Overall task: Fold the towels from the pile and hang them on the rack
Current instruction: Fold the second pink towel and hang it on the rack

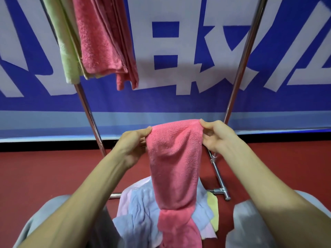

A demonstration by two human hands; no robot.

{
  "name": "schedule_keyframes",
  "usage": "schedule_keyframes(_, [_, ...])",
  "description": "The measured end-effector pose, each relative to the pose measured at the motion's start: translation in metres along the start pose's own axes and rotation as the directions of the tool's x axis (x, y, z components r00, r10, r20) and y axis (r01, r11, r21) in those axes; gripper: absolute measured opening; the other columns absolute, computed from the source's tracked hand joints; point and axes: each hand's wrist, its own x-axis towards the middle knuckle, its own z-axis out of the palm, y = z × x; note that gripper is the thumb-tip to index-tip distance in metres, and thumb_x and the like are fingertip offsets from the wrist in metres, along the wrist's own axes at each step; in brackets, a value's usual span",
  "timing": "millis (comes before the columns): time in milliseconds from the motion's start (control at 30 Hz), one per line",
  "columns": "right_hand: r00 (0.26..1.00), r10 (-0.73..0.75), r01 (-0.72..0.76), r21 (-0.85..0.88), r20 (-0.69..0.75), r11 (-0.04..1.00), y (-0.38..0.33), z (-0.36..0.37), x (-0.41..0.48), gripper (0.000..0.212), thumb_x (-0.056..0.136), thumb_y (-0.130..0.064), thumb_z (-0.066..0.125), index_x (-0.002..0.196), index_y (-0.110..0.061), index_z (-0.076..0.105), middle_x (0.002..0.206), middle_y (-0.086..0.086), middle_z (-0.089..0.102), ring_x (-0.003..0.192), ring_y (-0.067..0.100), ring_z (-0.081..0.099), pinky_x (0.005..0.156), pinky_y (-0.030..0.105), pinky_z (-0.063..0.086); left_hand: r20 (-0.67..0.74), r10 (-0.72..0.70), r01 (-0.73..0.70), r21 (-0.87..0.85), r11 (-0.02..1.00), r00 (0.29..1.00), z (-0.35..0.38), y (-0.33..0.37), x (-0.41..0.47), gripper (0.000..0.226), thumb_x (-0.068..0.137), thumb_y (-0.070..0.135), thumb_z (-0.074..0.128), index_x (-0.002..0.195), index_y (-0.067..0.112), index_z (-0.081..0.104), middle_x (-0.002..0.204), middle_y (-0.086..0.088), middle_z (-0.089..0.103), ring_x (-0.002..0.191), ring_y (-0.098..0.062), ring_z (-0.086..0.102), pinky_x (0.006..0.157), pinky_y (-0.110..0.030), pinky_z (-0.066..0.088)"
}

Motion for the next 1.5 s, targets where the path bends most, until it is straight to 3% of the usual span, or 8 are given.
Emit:
schedule_keyframes(133, [0.978,-0.194,0.205,-0.155,0.081,0.966,0.007,0.009,-0.008,0.007,0.086,0.003,0.062,0.092,0.002,0.065,0.079,0.012,0.068,0.067,0.02,0.069,0.064,0.031,0.061,-0.003,0.032,-0.032,-0.185,0.982,0.999,0.007,-0.001,-0.001,0.013,0.092,0.003,0.056,0.083,-0.002,0.064,0.066,-0.007,0.064,0.062,-0.015,0.06,0.061,-0.025,0.06])
schedule_keyframes(233, [0.886,-0.417,0.46,-0.478,0.201,0.748,0.017,0.018,-0.016,0.007,0.083,-0.001,0.068,0.09,-0.001,0.069,0.08,0.012,0.069,0.07,0.016,0.066,0.072,0.034,0.059,0.054,0.092,-0.081,-0.181,0.98,0.994,0.015,-0.006,-0.005,0.01,0.09,0.0,0.056,0.086,-0.004,0.064,0.071,-0.008,0.067,0.066,-0.013,0.066,0.069,-0.023,0.059])
schedule_keyframes(367, [0.811,-0.485,0.561,-0.666,0.326,0.492,0.028,0.021,-0.015,0.012,0.072,-0.009,0.08,0.079,-0.015,0.072,0.077,0.008,0.074,0.072,0.017,0.07,0.076,0.039,0.06,0.097,0.118,-0.109,-0.09,0.99,0.988,0.025,-0.015,-0.01,0.009,0.088,0.002,0.06,0.091,-0.003,0.067,0.08,-0.01,0.07,0.066,-0.011,0.068,0.068,-0.02,0.059])
schedule_keyframes(667, [0.765,-0.471,0.622,-0.691,0.438,0.368,0.036,0.021,-0.019,0.012,0.072,-0.012,0.08,0.084,-0.012,0.076,0.077,0.006,0.075,0.072,0.013,0.073,0.076,0.04,0.06,0.064,0.093,-0.085,-0.122,0.989,0.994,0.025,-0.013,-0.014,0.011,0.084,-0.002,0.064,0.092,-0.008,0.068,0.078,-0.014,0.073,0.066,-0.016,0.071,0.069,-0.025,0.06])
schedule_keyframes(867, [0.711,-0.491,0.659,-0.72,0.504,0.216,0.037,0.02,-0.024,0.016,0.077,-0.014,0.077,0.092,-0.011,0.077,0.085,0.002,0.076,0.074,-0.001,0.07,0.073,0.019,0.056,0.064,0.101,-0.096,-0.077,0.992,0.993,0.023,-0.013,-0.014,0.01,0.086,-0.003,0.061,0.09,-0.006,0.07,0.082,-0.016,0.071,0.066,-0.016,0.069,0.074,-0.027,0.059])
schedule_keyframes(1200, [0.662,-0.448,0.665,-0.747,0.601,-0.02,0.036,0.015,-0.022,0.024,0.068,-0.025,0.082,0.091,-0.024,0.077,0.085,-0.007,0.076,0.085,0.005,0.07,0.086,0.034,0.054,0.18,0.051,-0.055,0.016,0.998,0.982,0.019,-0.005,-0.023,0.034,0.088,-0.001,0.04,0.106,-0.001,0.069,0.105,-0.015,0.072,0.103,-0.02,0.068,0.088,-0.028,0.055])
schedule_keyframes(1333, [0.665,-0.452,0.652,-0.758,0.595,-0.037,0.036,0.014,-0.02,0.018,0.075,-0.025,0.078,0.092,-0.021,0.077,0.086,-0.004,0.076,0.085,0.007,0.071,0.085,0.033,0.055,0.237,0.019,-0.045,0.104,0.994,0.971,0.019,-0.001,-0.028,0.045,0.081,0.0,0.033,0.103,0.003,0.071,0.102,-0.012,0.074,0.098,-0.014,0.07,0.084,-0.023,0.049])
schedule_keyframes(1500, [0.708,-0.462,0.651,-0.747,0.534,0.134,0.024,0.017,-0.021,0.014,0.078,-0.005,0.074,0.091,-0.011,0.076,0.088,0.002,0.075,0.081,0.004,0.07,0.084,0.023,0.055,0.152,0.122,-0.163,0.298,0.941,0.981,0.017,-0.001,-0.021,0.031,0.086,0.002,0.044,0.098,0.009,0.071,0.095,-0.006,0.075,0.092,-0.016,0.069,0.084,-0.026,0.044])
